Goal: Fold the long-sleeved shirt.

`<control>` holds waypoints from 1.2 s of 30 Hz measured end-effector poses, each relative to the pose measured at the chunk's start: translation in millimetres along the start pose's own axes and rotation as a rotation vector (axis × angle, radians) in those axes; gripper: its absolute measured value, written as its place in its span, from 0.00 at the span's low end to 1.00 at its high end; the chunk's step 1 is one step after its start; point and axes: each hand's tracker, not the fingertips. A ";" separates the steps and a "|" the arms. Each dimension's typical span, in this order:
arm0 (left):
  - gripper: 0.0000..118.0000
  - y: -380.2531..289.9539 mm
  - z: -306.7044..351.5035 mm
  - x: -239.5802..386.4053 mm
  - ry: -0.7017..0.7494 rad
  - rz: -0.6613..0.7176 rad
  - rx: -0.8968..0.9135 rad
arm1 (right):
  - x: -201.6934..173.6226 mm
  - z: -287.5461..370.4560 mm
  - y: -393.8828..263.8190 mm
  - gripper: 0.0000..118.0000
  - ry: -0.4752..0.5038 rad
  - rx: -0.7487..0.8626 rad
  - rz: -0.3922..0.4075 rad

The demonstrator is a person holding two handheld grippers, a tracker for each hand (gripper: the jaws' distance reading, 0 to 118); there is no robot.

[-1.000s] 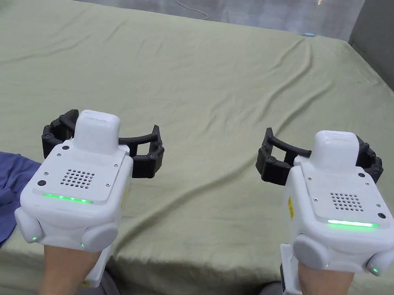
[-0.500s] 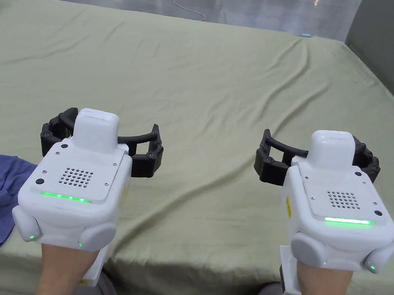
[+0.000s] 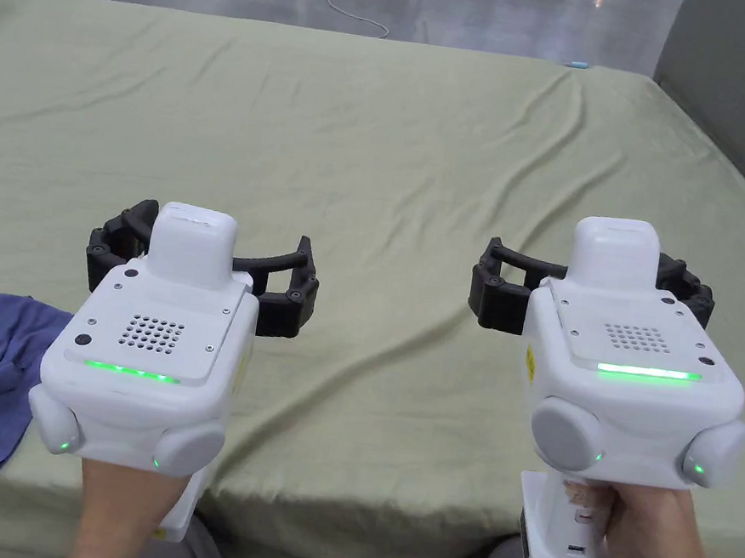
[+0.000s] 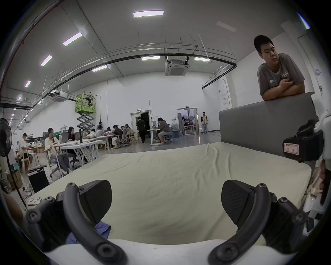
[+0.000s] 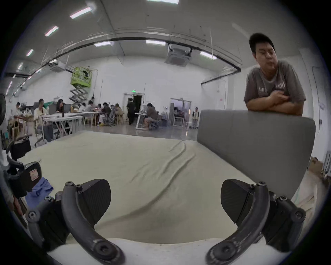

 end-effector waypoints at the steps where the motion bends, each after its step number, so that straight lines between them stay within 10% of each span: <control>1: 1.00 0.3 0.1 -0.1 0.003 -0.002 0.001 | 0.7 2.1 0.5 1.00 0.017 0.004 -0.007; 17: 1.00 0.4 1.5 -2.4 0.002 -0.004 -0.003 | 29.2 0.3 10.3 1.00 0.095 -0.083 -0.229; 36: 1.00 -3.4 5.3 -7.7 0.027 0.021 -0.007 | 24.1 -5.7 -27.6 1.00 0.086 -0.021 -0.009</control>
